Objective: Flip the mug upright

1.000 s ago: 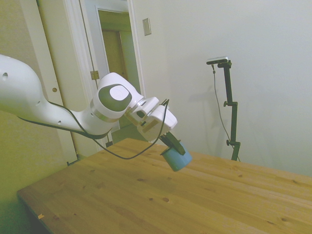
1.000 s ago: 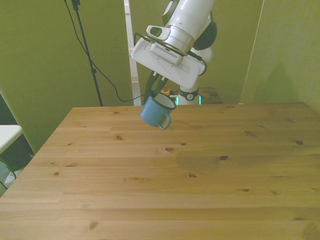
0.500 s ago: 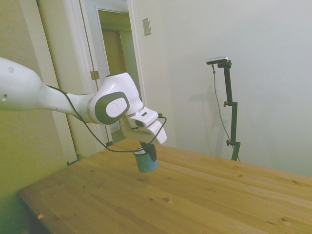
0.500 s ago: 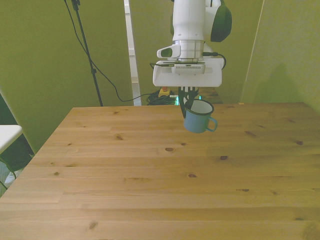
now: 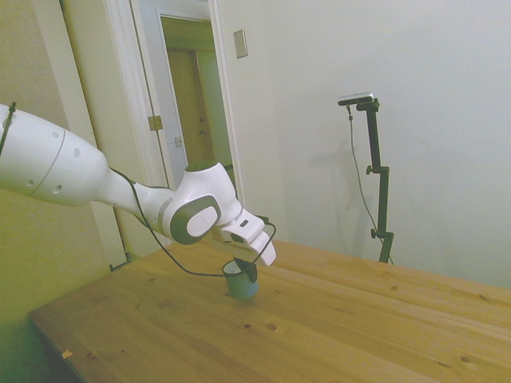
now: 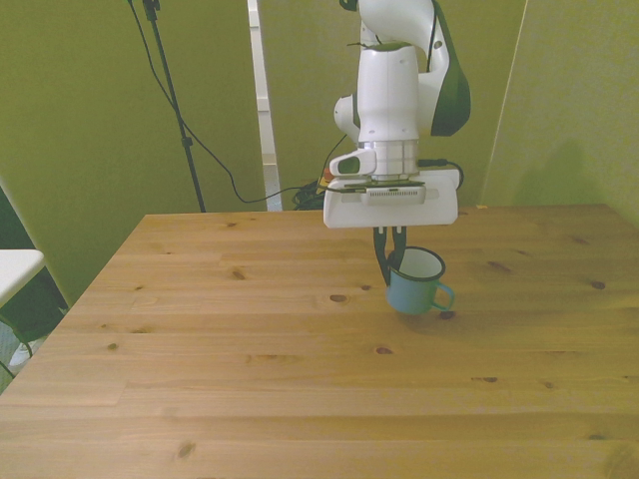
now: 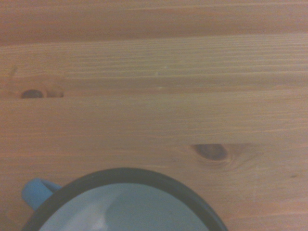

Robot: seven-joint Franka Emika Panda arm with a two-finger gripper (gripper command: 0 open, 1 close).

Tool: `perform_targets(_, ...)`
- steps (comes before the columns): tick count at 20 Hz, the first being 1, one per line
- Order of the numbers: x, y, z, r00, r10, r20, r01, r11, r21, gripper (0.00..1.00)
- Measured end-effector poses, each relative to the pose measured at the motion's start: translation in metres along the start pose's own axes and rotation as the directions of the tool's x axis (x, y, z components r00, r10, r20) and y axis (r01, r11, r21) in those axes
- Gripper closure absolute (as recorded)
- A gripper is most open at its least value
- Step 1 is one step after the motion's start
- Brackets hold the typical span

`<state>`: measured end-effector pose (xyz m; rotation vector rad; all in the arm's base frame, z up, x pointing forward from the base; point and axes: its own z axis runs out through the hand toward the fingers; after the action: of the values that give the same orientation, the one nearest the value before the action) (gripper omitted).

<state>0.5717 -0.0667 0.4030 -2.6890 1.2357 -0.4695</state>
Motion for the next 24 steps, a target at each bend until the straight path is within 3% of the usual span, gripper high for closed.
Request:
perform_targets(12,-0.020,-0.013,0.023,0.999,-0.025,0.026,0.025,1.000,0.006,1.00)
perform_targets(13,-0.021,-0.014,0.023,0.999,-0.027,0.025,0.026,1.000,0.007,0.00)
perform_targets(24,-0.021,-0.013,0.026,0.999,-0.028,0.028,0.028,1.000,0.003,0.00)
